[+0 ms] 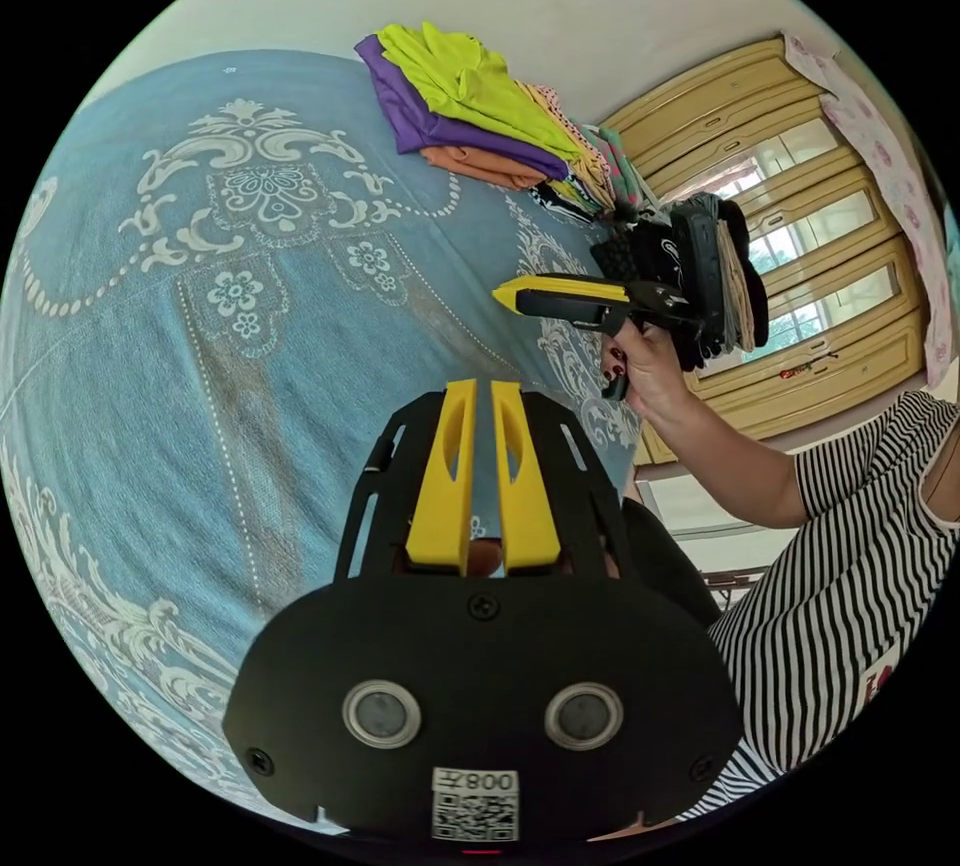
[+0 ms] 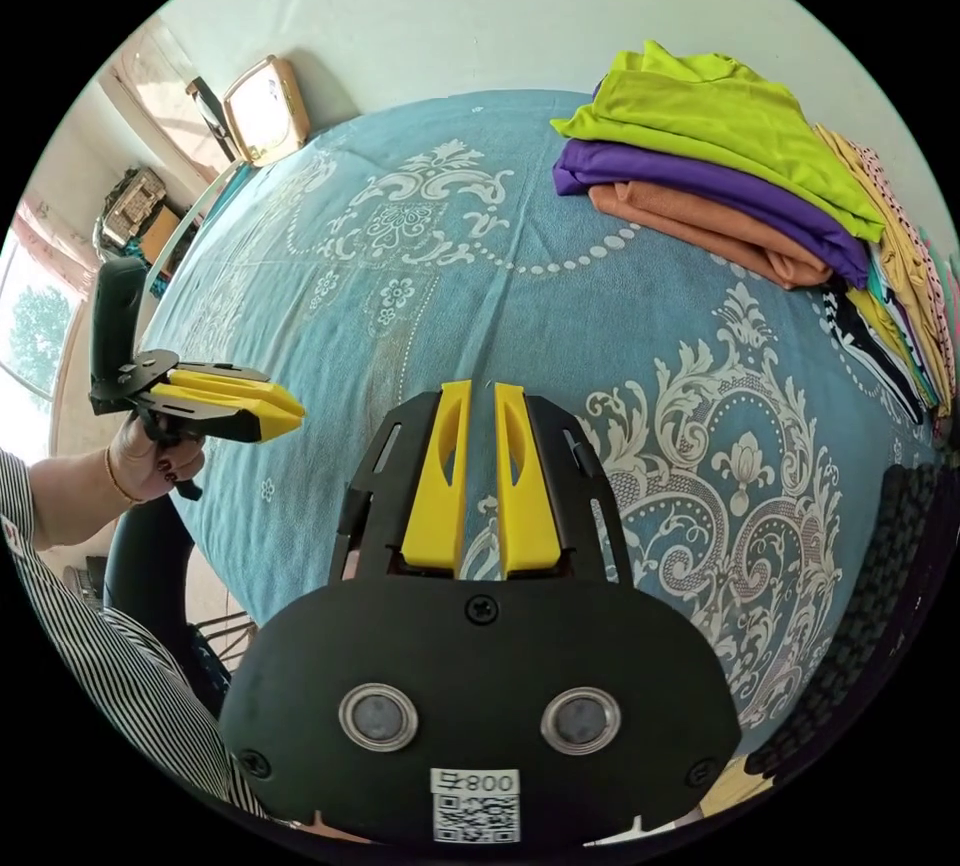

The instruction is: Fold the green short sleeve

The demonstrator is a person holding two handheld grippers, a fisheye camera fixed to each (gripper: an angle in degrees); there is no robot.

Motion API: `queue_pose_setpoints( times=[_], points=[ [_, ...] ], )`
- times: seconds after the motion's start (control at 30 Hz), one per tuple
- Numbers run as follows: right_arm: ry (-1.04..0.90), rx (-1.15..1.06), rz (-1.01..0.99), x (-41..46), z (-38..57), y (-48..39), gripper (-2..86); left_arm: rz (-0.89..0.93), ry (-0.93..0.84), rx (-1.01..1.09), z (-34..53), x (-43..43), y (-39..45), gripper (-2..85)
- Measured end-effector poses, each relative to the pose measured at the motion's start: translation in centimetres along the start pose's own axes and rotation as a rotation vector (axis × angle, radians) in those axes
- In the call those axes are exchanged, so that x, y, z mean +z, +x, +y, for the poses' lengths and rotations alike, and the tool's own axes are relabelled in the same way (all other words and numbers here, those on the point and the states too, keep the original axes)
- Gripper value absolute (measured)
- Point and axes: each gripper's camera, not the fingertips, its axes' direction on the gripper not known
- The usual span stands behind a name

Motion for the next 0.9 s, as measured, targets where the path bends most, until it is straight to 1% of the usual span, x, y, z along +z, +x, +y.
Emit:
queue_pose_setpoints(
  times=[0.13,0.5,0.67,0.77,0.9],
  points=[
    [0.015,-0.007,0.06,-0.1,1.4,-1.3,1.9,-0.017,-0.012,0.011,1.3,1.0,0.4,2.1],
    [-0.007,-0.072,0.217,-1.0,4.5,-4.7,0.2,0.0,-0.02,-0.016,5.9,2.2,1.9,0.3],
    [-0.005,-0.042,0.191,-2.7,6.3,-4.4,0.0,-0.005,-0.02,-0.022,8.6,1.5,3.3,0.2],
    [0.014,-0.006,0.176,-5.3,8.5,-3.8,0.0,-0.004,-0.024,-0.018,10.3,0.9,4.4,0.2],
    [0.013,0.102,0.163,-10.6,14.4,-1.9,0.0,0.005,-0.032,-0.001,12.6,0.1,6.3,0.2]
  ],
)
